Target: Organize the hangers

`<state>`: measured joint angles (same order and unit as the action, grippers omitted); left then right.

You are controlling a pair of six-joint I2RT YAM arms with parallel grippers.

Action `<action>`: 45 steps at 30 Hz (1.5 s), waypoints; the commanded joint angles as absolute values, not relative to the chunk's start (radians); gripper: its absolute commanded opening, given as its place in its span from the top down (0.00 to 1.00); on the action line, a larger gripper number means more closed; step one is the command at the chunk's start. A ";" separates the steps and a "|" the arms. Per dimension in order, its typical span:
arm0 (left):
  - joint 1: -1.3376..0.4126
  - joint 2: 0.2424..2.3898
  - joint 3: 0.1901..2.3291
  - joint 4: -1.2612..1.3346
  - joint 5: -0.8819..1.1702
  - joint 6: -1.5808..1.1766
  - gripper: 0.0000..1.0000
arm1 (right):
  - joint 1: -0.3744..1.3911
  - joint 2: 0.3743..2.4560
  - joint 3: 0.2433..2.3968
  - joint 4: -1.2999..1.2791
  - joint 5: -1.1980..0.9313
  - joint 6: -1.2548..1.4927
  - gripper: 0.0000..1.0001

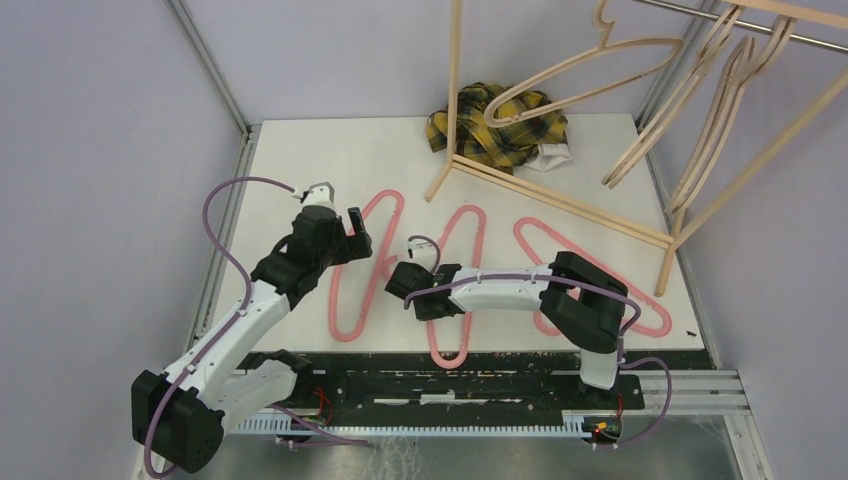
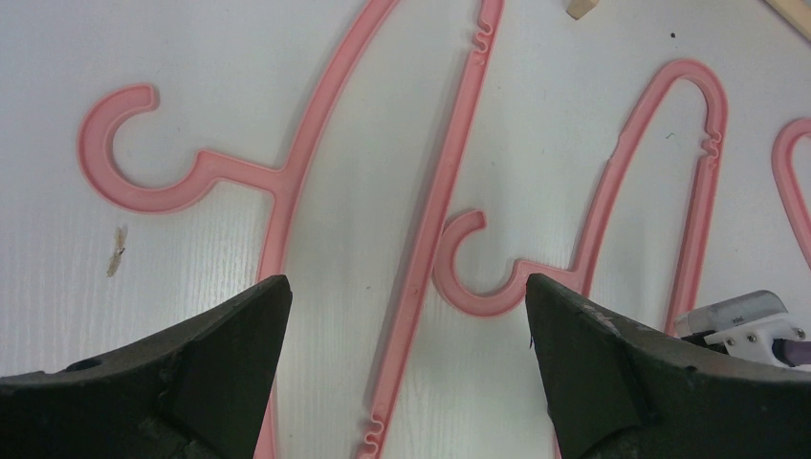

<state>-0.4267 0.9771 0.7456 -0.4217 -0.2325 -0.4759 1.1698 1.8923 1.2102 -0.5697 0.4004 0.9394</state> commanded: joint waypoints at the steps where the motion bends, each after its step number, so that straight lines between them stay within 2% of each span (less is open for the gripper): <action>1: -0.426 0.960 0.744 -0.389 -0.227 -0.499 0.01 | 1.132 1.937 1.102 -0.507 0.345 0.975 0.88; 2: -0.426 0.962 0.745 -0.389 -0.227 -0.499 0.01 | 1.127 1.933 1.094 -0.500 0.343 0.977 0.98; 3: -0.426 0.962 0.746 -0.391 -0.226 -0.499 0.01 | 1.124 1.926 1.090 -0.500 0.352 0.977 0.99; 7: -0.426 0.958 0.752 -0.397 -0.226 -0.499 0.01 | 1.123 1.865 1.097 -0.538 0.426 0.955 1.00; 16: -0.426 0.936 0.773 -0.411 -0.220 -0.499 0.01 | 1.114 1.581 1.194 -0.788 0.708 0.881 1.00; 23: -0.426 0.928 0.720 -0.325 -0.127 -0.541 0.01 | 1.085 1.453 1.186 -0.771 0.681 0.811 0.99; 30: -0.426 0.910 0.642 -0.116 0.050 -0.652 0.01 | 1.086 1.434 1.210 -0.682 0.622 0.767 0.99; 37: -0.426 0.911 0.656 -0.159 0.016 -0.639 0.01 | 1.078 1.478 1.351 -0.570 0.495 0.710 0.99; 45: -0.426 0.882 0.666 -0.195 -0.005 -0.619 0.01 | 1.078 1.547 1.573 -0.500 0.563 0.754 0.99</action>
